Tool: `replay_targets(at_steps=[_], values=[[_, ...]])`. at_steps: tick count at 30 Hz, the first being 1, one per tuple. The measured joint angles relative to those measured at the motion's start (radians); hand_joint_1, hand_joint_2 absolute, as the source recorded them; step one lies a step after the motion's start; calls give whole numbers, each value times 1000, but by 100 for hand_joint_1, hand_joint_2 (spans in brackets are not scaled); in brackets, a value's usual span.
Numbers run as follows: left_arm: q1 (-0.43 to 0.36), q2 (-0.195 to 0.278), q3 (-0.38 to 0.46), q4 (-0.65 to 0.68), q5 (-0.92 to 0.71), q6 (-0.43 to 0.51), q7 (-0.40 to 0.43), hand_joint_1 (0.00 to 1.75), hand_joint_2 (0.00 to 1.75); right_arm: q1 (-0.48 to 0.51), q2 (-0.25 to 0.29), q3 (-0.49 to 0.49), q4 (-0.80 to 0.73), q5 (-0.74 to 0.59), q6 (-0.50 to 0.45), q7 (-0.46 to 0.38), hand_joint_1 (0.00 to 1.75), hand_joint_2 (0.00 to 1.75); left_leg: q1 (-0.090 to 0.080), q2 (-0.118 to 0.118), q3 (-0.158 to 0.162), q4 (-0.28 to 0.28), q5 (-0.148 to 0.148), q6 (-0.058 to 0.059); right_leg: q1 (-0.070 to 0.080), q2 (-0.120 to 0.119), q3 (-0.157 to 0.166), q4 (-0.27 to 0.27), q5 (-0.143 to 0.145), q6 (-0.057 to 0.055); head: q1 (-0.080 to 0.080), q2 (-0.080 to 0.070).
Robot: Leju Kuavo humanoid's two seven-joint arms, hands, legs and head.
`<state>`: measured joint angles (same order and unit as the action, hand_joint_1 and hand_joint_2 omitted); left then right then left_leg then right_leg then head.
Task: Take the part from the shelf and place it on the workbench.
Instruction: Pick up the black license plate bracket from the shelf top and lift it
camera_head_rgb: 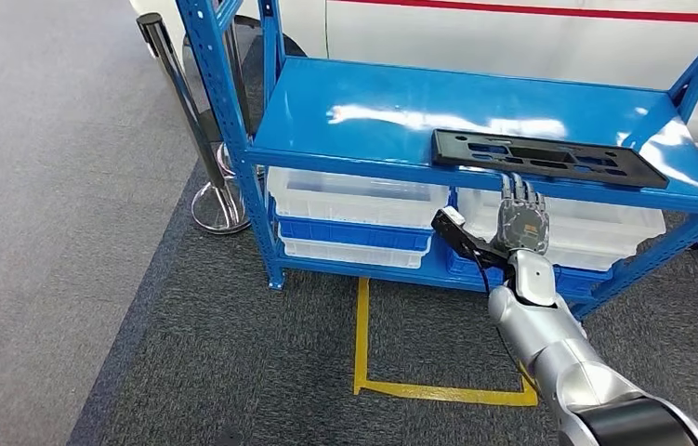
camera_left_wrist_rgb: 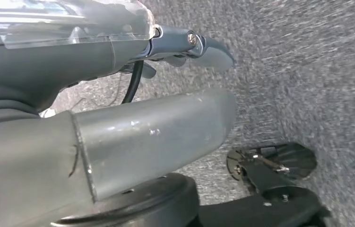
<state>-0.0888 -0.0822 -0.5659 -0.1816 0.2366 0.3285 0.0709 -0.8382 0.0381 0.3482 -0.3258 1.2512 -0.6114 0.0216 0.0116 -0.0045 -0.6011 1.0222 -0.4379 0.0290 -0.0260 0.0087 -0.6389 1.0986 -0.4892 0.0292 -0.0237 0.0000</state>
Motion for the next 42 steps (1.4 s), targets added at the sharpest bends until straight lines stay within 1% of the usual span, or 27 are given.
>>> replay_targets(at_steps=[2, 3, 4, 5, 6, 8, 9, 11, 14, 16, 18, 19, 20, 21, 22, 24, 26, 29, 31, 33, 34, 35, 36, 38, 39, 40, 42], values=[[-2, 0, -3, 0, -1, -1, 1, 0, 0, 0, 0, -2, 0, 0, 0, -1, 0, 175, -3, 2, 1, -1, -1, 10, 2, -4, -63, 126, -55, 2, 1, 0], [-2, 0, -4, 0, -2, -1, 2, 0, 0, 2, 0, -3, 1, 0, 0, -1, 0, 175, -6, 2, 2, -1, -2, 12, 4, -4, -96, 186, -72, 1, 1, 0], [-1, 0, -5, 0, -3, -2, 3, 0, 0, 5, 0, -4, 1, -1, 0, -1, 0, 175, -9, 3, 3, 0, -4, 14, 4, -4, -116, 217, -72, 0, 0, 0], [0, 0, -5, 0, -4, -3, 4, 0, 0, 7, 0, -5, 1, -1, 0, -1, 0, 175, -12, 4, 5, 0, -5, 16, 6, -4, -117, 210, -52, -4, 0, 0], [0, 0, -6, 1, -5, -3, 5, 0, 0, 7, 0, -6, 1, -2, 0, -1, 0, 175, -15, 4, 8, 0, -7, 17, 8, -5, -98, 164, -18, -10, 0, 0], [-1, 0, -6, 1, -6, -5, 5, 0, 0, 4, 0, -8, 1, -4, -1, -2, 0, 175, -21, 7, 15, 1, -12, 15, 19, -17, -36, 27, 46, -28, 0, 0], [-1, 0, -6, 1, -6, -5, 6, 0, 0, 1, 0, -9, 0, -5, -1, -3, 0, 175, -23, 8, 15, 2, -15, 13, 25, -24, -12, -22, 61, -35, 0, 0], [-1, 0, -7, 1, -6, -6, 6, 0, 0, -1, 1, -12, 0, -9, -1, -6, 0, 175, -25, 14, 16, 2, -18, 6, 33, -28, 6, -57, 59, -42, 0, 0], [-1, 0, -7, 1, -6, -6, 6, 0, 0, -1, 2, -15, -1, -14, -1, -6, 0, 175, -24, 18, 14, 17, -34, -9, 24, -18, 17, -75, 63, -50, -1, 0], [-1, 1, -8, 1, -6, -6, 6, 0, 0, -3, 4, -16, -1, -14, -1, -6, 0, 175, -19, 14, -24, 103, -82, -22, 16, -13, 27, -84, 65, -55, -2, 0], [0, 1, -8, 2, -6, -6, 6, 0, 0, 0, 5, -17, -1, -14, -1, -7, 0, 175, -9, 12, -89, 227, -131, -34, 14, -6, 28, -84, 63, -58, -3, 0], [0, 1, -8, 2, -6, -6, 6, 0, 0, 2, 5, -18, -1, -15, -1, -7, 0, 175, -4, 12, -111, 264, -136, -38, 13, -2, 28, -82, 61, -57, -3, 0], [1, 1, -8, 2, -6, -6, 6, 0, 0, 4, 5, -20, -1, -15, -1, -7, 0, 175, -1, 12, -117, 264, -121, -42, 11, 3, 29, -80, 59, -54, -3, 0], [1, 2, -8, 2, -7, -6, 7, 0, 0, 5, 5, -22, -1, -16, -1, -7, 0, 175, 3, 12, -105, 229, -90, -45, 8, 8, 29, -76, 56, -51, -3, 0], [1, 2, -8, 2, -7, -6, 7, 0, 0, 5, 5, -23, -2, -18, -2, -8, 0, 175, 6, 10, -77, 163, -50, -47, 5, 13, 30, -71, 52, -46, -3, 0], [1, 2, -9, 2, -8, -6, 6, 0, 0, 2, 5, -26, -2, -20, -2, -9, 0, 175, 8, -7, -23, 48, -7, -48, 3, 22, 27, -61, 45, -34, -2, 0], [1, 3, -11, 3, -10, -6, 6, 0, 0, 1, 5, -29, -3, -23, -2, -11, 0, 175, 4, -20, -6, 13, -8, -40, 3, 31, 23, -60, 45, -21, -2, 0], [0, 4, -13, 3, -14, -6, 6, 0, 0, 2, 3, -34, -3, -30, -4, -12, 0, 175, 4, -9, 0, 2, -3, -16, 0, 33, 19, -58, 41, -5, -1, 0], [-1, 4, -14, 3, -16, -6, 6, 0, 0, 1, 1, -38, -3, -34, -4, -13, 0, 175, 7, 0, 6, -8, 1, 0, 0, 15, -16, 14, 0, 1, 1, 0], [0, 4, -14, 3, -16, -6, 6, 0, 0, 3, 1, -43, -3, -36, -5, -13, 0, 175, 4, 8, 8, -9, -2, 8, 2, 3, -85, 149, -55, 5, 2, 0], [1, 4, -14, 3, -16, -6, 6, 0, 0, 6, 1, -45, -2, -36, -5, -13, 0, 175, 2, 12, 8, -8, -4, 10, 3, 2, -115, 200, -68, 5, 2, 0], [2, 4, -14, 3, -16, -6, 6, 0, 0, 9, 0, -46, -2, -37, -5, -13, 0, 175, 0, 16, 10, -7, -6, 11, 3, 1, -128, 217, -61, 4, 2, 0], [2, 4, -14, 3, -17, -6, 7, 0, 0, 11, 0, -47, -2, -37, -5, -13, 0, 175, -2, 20, 12, -7, -8, 11, 4, -2, -121, 194, -36, 1, 2, 0], [2, 4, -14, 3, -17, -6, 6, 0, 0, 10, -1, -49, -3, -37, -5, -13, 0, 175, -6, 29, 21, -5, -16, 9, 10, -20, -58, 61, 36, -11, 2, 0], [2, 3, -14, 3, -17, -6, 6, 0, 0, 8, -1, -49, -3, -37, -6, -13, 0, 175, -9, 34, 26, -4, -21, 6, 16, -32, -27, -3, 58, -18, 2, 0], [1, 3, -14, 3, -17, -6, 6, 0, 0, 6, -1, -49, -3, -37, -6, -14, 0, 175, -12, 39, 29, -3, -24, 2, 21, -43, -5, -45, 68, -24, 2, 0], [1, 3, -15, 3, -17, -7, 7, 0, 0, 4, -1, -50, -3, -36, -7, -15, 0, 175, -16, 50, 33, -5, -29, -7, 28, -44, 6, -67, 64, -31, 2, 0]])
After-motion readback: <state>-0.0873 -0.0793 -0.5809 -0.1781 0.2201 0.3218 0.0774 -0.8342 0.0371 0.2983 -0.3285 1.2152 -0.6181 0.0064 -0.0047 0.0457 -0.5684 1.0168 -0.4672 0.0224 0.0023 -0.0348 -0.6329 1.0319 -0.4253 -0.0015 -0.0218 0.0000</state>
